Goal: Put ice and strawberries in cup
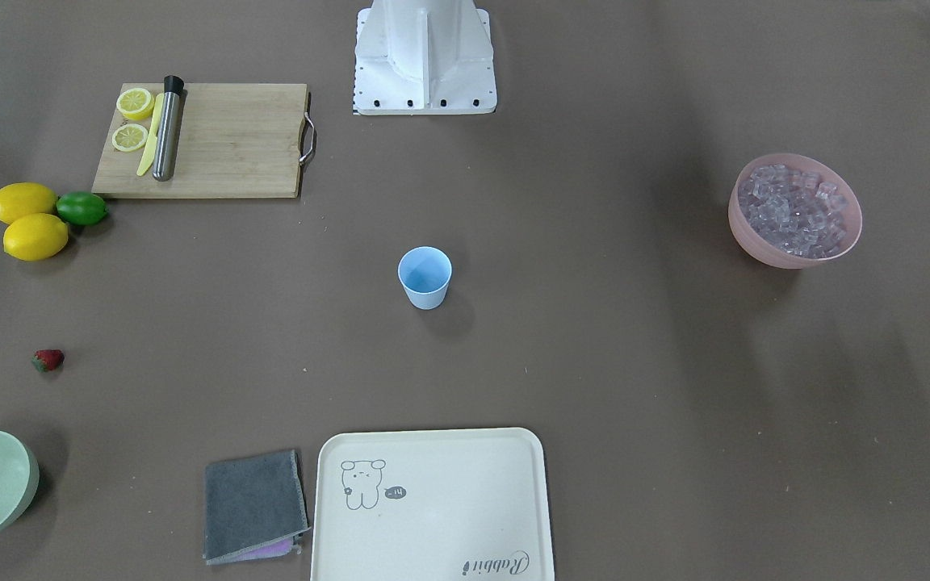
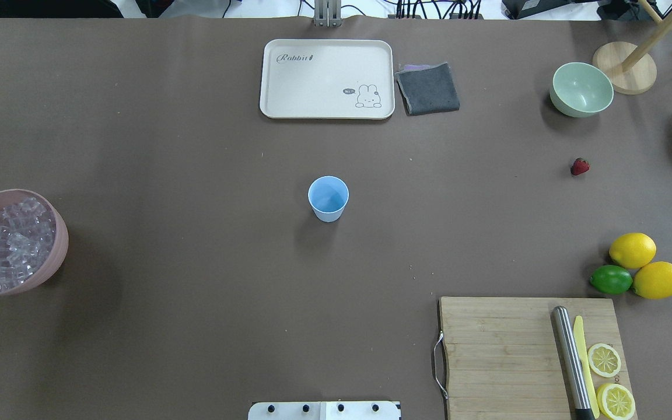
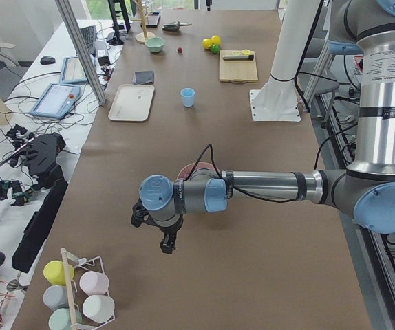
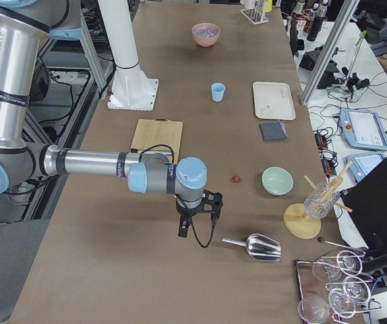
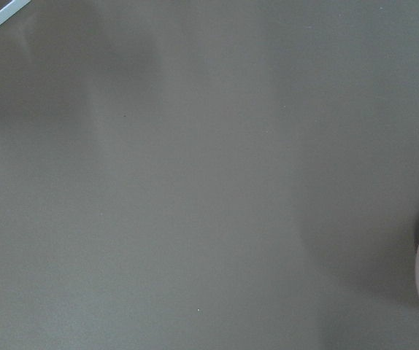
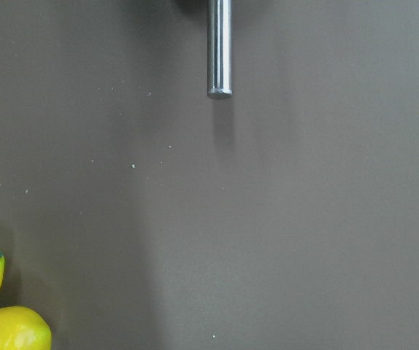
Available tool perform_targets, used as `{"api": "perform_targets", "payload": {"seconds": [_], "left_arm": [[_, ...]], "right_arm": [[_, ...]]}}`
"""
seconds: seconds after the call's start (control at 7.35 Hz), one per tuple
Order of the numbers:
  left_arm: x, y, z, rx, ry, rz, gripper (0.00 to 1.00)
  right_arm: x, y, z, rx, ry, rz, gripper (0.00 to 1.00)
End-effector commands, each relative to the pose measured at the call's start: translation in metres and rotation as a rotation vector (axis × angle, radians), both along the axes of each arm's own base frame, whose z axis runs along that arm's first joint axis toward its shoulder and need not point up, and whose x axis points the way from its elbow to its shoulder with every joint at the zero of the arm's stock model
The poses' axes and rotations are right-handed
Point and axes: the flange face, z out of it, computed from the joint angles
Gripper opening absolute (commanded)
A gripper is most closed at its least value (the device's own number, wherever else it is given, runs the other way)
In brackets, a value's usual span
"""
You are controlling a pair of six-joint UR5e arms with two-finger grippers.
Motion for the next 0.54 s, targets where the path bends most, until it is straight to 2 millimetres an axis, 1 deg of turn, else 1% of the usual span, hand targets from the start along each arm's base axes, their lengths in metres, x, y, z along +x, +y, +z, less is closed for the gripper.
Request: {"api": "perform_targets", "payload": {"seconds": [0.0, 0.41], "left_arm": [[0.0, 0.0, 0.0, 0.002, 0.0, 0.001, 0.99], [0.0, 0.0, 0.0, 0.002, 0.002, 0.0, 0.99]], "right_arm": [[0.0, -0.002, -0.002, 0.007, 0.003, 0.0, 1.0], [0.0, -0.006, -0.014, 0.032, 0.006, 0.0, 1.0]]}}
